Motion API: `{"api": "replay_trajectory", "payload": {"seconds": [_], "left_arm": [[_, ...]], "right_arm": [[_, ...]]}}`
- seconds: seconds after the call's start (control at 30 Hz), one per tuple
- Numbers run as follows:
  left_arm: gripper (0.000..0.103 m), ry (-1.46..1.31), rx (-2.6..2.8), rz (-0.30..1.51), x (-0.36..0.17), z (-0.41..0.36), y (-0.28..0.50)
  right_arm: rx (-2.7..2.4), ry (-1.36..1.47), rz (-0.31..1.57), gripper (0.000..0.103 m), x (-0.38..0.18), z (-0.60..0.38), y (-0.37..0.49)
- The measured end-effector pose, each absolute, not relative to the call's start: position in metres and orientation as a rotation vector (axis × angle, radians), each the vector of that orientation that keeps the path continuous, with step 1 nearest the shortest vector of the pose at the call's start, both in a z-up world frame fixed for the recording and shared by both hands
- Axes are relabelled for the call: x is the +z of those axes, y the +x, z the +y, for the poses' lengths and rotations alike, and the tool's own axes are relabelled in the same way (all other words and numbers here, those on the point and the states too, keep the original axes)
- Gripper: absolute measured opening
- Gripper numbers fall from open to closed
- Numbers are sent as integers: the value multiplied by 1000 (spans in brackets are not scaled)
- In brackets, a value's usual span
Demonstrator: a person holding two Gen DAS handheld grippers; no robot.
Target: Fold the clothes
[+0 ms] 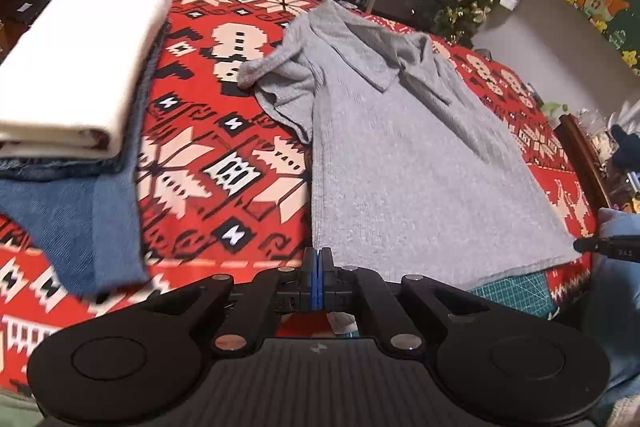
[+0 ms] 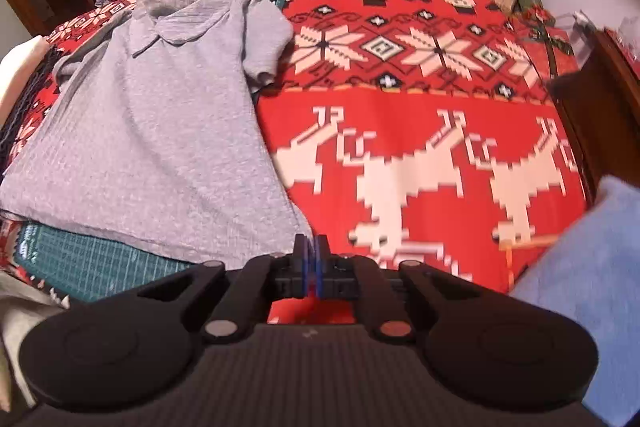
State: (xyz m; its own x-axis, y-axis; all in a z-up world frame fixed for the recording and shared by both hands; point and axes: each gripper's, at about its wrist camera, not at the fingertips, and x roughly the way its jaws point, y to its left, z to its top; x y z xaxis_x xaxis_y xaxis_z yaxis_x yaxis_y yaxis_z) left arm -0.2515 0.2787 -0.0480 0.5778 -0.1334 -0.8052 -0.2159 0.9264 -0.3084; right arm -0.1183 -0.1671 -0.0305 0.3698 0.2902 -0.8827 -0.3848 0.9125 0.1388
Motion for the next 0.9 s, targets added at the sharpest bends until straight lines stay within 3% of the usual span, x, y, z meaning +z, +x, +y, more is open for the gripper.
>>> {"api": "replay_trajectory", "payload": {"seconds": [0.37, 0.7, 0.8, 0.9], "left_arm": [[1, -499, 92, 906, -14, 297, -287], [2, -470, 73, 1065, -73, 280, -277], [13, -482, 55, 1062, -76, 278, -280], [13, -462, 41, 1054, -75, 273, -285]], "right_arm": [[451, -17, 1141, 3, -9, -182, -147], [469, -128, 1182, 4, -37, -157, -155], [489, -159, 1168, 7, -38, -149, -158], [491, -141, 1153, 13, -37, -150, -156]]}}
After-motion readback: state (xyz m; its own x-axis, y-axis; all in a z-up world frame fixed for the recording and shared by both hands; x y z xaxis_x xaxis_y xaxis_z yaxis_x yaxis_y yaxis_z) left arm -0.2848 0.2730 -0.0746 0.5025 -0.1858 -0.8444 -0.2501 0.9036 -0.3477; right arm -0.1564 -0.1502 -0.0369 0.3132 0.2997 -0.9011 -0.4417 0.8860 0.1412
